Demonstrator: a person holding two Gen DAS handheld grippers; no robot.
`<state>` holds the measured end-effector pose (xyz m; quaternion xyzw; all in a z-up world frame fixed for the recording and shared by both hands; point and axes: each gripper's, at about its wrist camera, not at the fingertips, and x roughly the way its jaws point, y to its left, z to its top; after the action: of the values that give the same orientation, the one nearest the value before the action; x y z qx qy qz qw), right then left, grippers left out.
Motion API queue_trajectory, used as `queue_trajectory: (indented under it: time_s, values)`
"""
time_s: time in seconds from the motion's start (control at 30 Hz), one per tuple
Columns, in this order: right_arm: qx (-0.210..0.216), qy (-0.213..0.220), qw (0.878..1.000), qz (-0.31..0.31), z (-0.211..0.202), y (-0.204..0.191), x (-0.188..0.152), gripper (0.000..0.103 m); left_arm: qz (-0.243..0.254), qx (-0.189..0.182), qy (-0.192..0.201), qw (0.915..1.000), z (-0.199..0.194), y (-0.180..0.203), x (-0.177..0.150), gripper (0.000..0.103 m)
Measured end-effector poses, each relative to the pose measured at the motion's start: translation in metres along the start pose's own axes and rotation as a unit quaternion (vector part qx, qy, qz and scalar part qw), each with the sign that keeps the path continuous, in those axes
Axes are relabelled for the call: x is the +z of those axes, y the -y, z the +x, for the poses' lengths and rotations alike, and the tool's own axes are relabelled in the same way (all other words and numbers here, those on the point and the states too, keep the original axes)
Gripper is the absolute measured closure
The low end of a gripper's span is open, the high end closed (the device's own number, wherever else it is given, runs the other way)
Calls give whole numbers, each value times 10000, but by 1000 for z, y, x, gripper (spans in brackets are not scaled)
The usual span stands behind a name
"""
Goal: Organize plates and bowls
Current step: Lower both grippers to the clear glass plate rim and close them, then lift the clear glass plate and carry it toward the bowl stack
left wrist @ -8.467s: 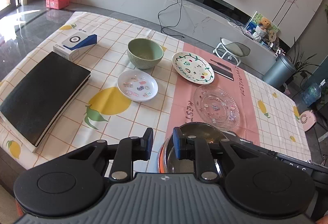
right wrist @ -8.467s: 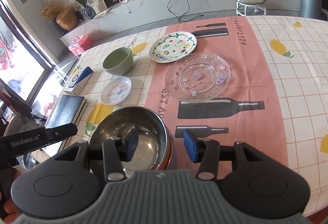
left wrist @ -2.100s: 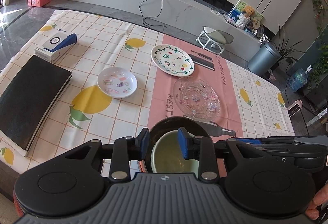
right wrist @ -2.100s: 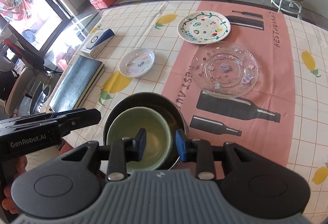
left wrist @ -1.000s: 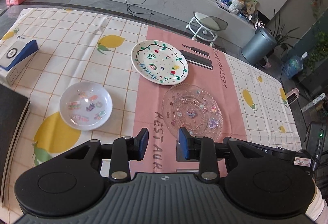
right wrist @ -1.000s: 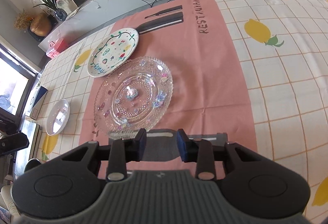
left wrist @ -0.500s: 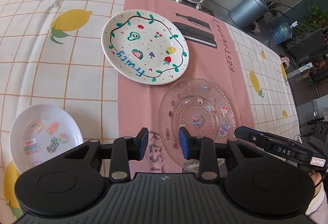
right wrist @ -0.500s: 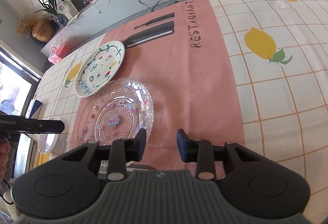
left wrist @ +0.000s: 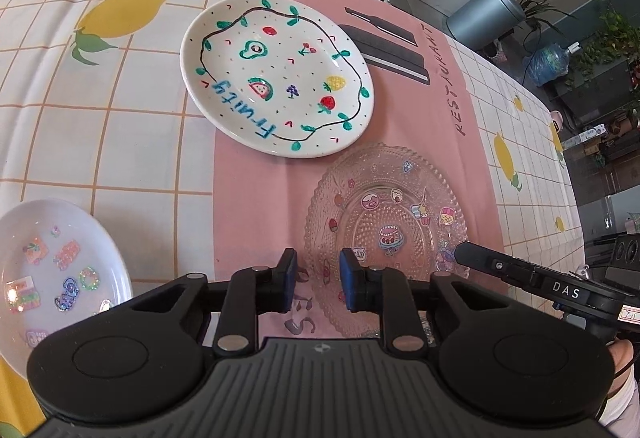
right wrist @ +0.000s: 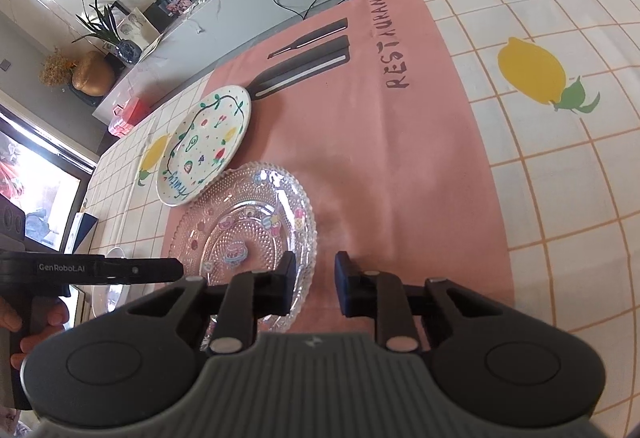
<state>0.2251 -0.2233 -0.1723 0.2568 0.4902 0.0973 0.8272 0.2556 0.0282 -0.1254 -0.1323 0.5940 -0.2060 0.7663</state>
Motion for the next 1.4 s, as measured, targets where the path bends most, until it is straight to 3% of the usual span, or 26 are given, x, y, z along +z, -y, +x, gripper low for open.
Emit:
queue_trajectory:
  time_s: [0.13,0.3,0.5,0.77,1.1,1.4]
  values:
    - [226,-95,9992,321,2,6,-3,89,-84,61,-48,9999,2,0,-1,93]
    - [327,-96,9976,606,4,10,-7,97,-109,156,-4,9998,2,3,-3,93]
    - [229,-208,9973,668,-3,7,-8,97,4,263,-20,9997,-6,14,-7,93]
    - [438,-158,9958,783,-42,7,-19,96,147,161,278,9994,-47,50,-22,94]
    - [547,208,9957,711,-124,24,-45,96,160,174,604,9979,-72,121,-81,94]
    - [225,357,9952,880,-175,73,-82,97,-101,75,547,9984,-39,160,-142,94]
